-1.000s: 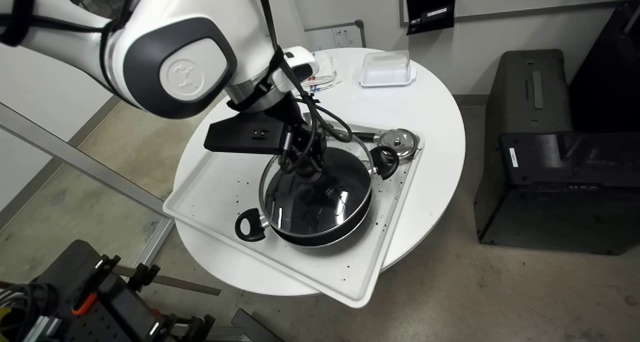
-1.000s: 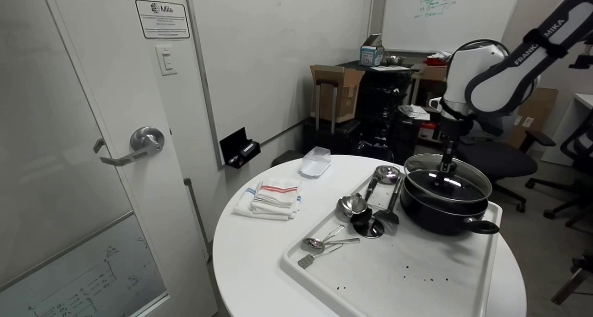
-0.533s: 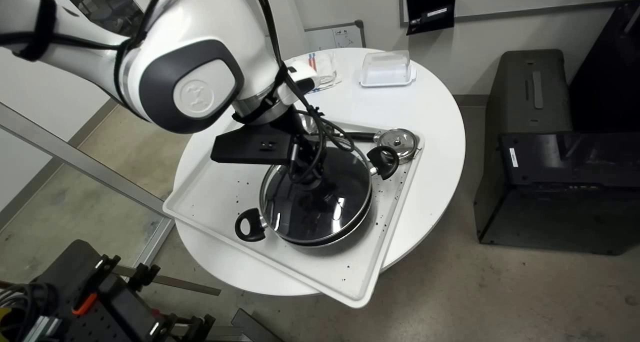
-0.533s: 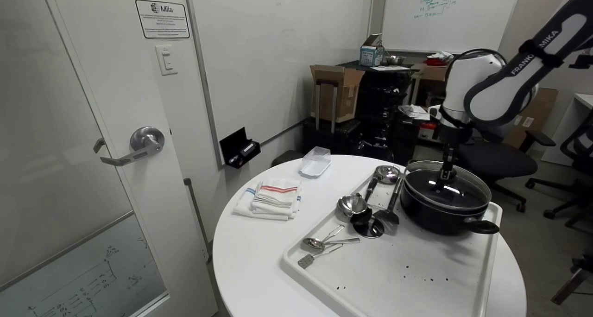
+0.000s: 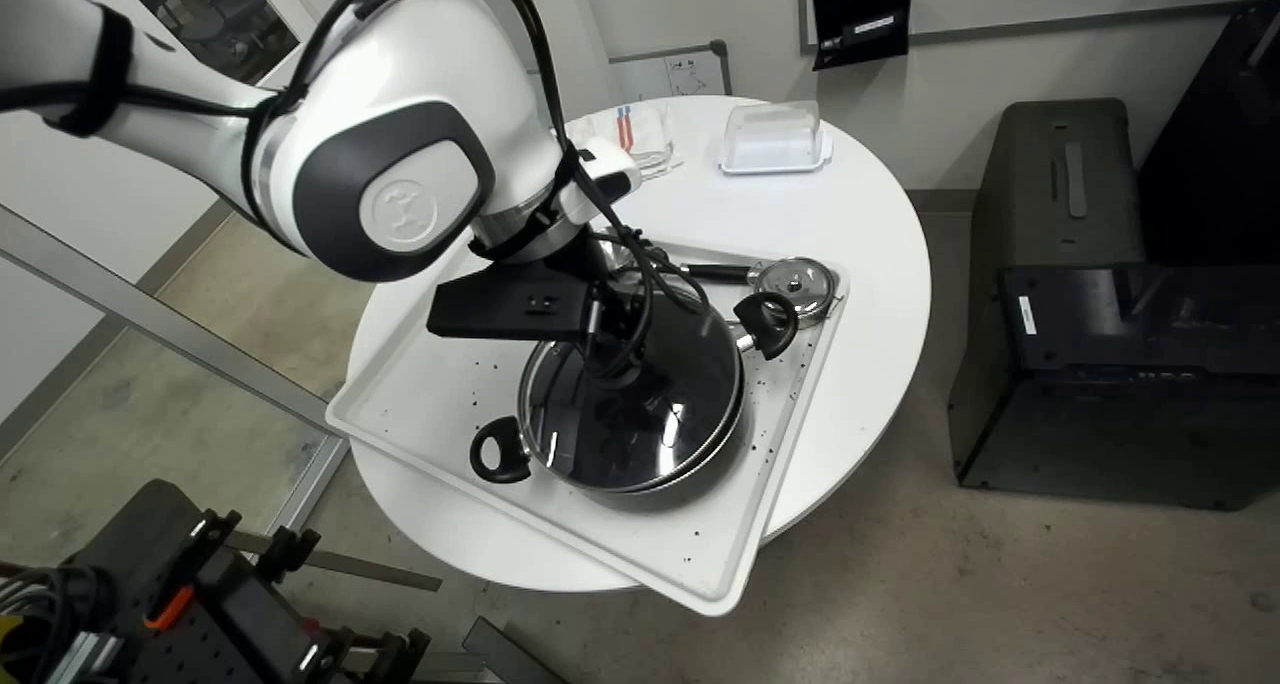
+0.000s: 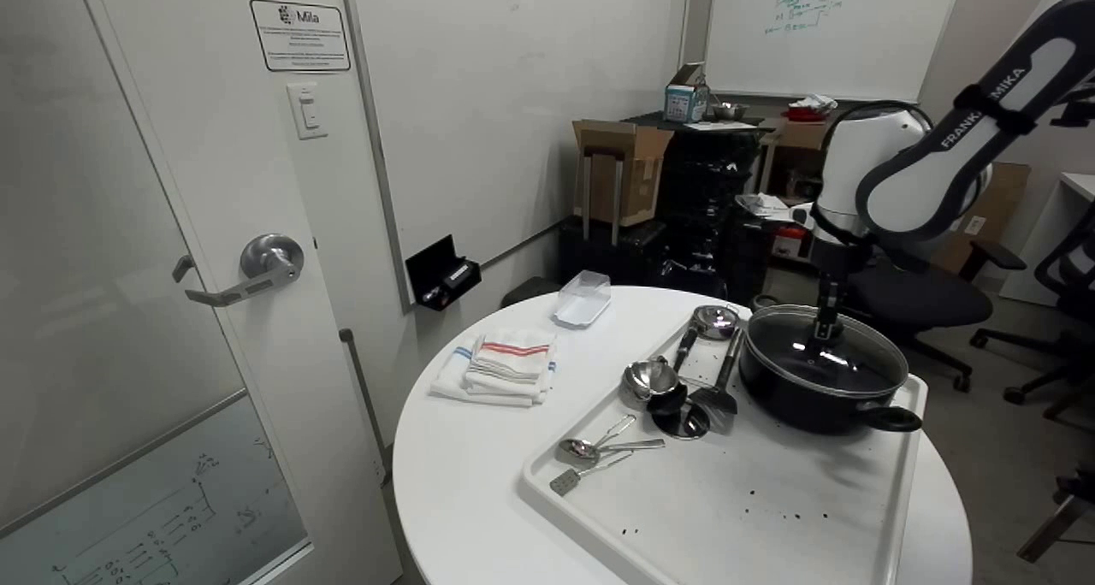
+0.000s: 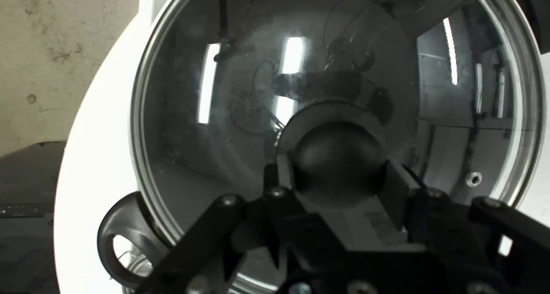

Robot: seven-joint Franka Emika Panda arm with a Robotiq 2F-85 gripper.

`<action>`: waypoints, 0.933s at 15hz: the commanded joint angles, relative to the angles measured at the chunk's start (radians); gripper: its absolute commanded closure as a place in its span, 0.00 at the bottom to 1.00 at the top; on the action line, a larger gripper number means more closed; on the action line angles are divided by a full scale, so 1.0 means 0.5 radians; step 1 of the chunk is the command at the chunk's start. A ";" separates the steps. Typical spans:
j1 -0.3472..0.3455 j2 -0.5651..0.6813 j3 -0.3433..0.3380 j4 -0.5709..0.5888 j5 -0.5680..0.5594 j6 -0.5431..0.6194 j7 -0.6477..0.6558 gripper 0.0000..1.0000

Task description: Put the lid on the pot

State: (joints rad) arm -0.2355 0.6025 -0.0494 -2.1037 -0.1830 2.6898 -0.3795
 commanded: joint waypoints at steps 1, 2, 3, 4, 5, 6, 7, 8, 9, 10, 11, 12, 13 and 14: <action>-0.048 0.004 0.033 0.031 0.025 0.016 -0.070 0.75; -0.053 0.007 0.036 0.033 0.028 0.015 -0.072 0.75; -0.059 0.008 0.040 0.036 0.031 0.015 -0.075 0.75; -0.066 0.009 0.045 0.037 0.034 0.015 -0.080 0.75; -0.070 0.010 0.050 0.040 0.036 0.013 -0.083 0.75; -0.074 0.011 0.054 0.043 0.037 0.015 -0.086 0.75; -0.077 0.013 0.056 0.049 0.037 0.020 -0.087 0.75; -0.081 0.013 0.060 0.056 0.040 0.016 -0.089 0.75; -0.085 0.015 0.064 0.063 0.043 0.015 -0.090 0.75; -0.086 0.016 0.066 0.070 0.043 0.015 -0.090 0.75; -0.085 0.017 0.067 0.075 0.042 0.010 -0.090 0.75; -0.086 0.016 0.068 0.078 0.042 0.005 -0.090 0.75; -0.086 0.014 0.068 0.076 0.039 0.001 -0.092 0.75; -0.085 0.014 0.067 0.075 0.037 -0.002 -0.094 0.75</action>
State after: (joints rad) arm -0.2622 0.6102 -0.0301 -2.0835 -0.1829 2.6949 -0.3908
